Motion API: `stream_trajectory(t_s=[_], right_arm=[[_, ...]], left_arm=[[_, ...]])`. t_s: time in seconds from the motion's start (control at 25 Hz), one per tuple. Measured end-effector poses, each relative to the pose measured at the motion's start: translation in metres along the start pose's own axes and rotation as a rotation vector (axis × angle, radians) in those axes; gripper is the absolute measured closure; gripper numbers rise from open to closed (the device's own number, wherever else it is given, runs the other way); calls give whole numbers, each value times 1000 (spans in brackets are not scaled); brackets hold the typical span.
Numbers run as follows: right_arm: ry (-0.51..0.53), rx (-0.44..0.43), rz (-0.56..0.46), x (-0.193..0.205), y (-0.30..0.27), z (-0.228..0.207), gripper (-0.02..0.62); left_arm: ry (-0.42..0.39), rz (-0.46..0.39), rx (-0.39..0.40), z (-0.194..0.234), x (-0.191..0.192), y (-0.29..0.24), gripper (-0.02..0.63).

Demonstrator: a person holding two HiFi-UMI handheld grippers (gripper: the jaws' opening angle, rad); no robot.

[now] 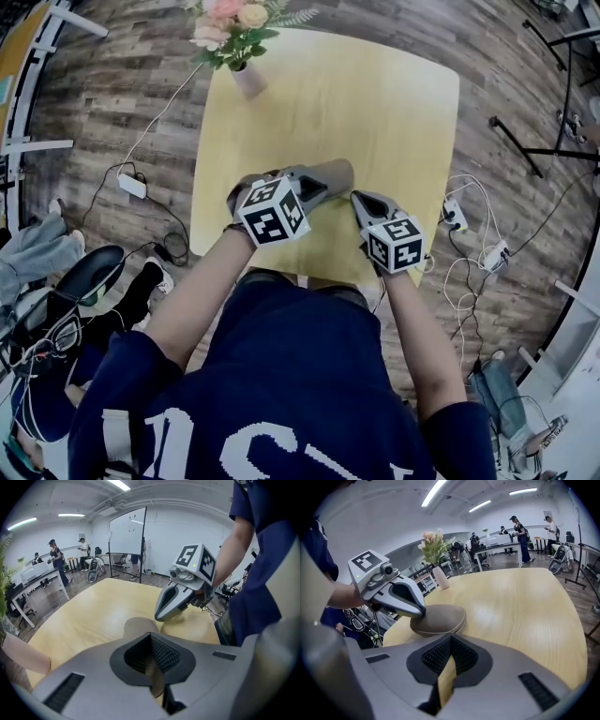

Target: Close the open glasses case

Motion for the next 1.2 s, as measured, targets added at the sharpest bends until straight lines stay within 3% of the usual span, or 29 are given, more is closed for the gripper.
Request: stream_trajectory(t_s=[0.32, 0.52, 0.92, 1.2], right_arm=[[-1, -116, 60, 39, -13, 60, 572], [9, -129, 65, 39, -18, 61, 572], [147, -59, 113, 25, -1, 15, 572], [391, -119, 205, -8, -16, 0, 572]], left_arm=[[27, 59, -56, 3, 14, 12, 594], [52, 38, -52, 7, 17, 13, 594], [83, 9, -22, 5, 16, 11, 594], [78, 26, -29, 12, 20, 15, 594]])
Point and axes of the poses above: the fingertips, and each gripper's own axes: y backward along the fingers, z to its left, x out of its underside, the point moved 3 cm from there along y, backward along the fingers, and after that the axes turned 14 degrees about -y, right-handed, at the moved point
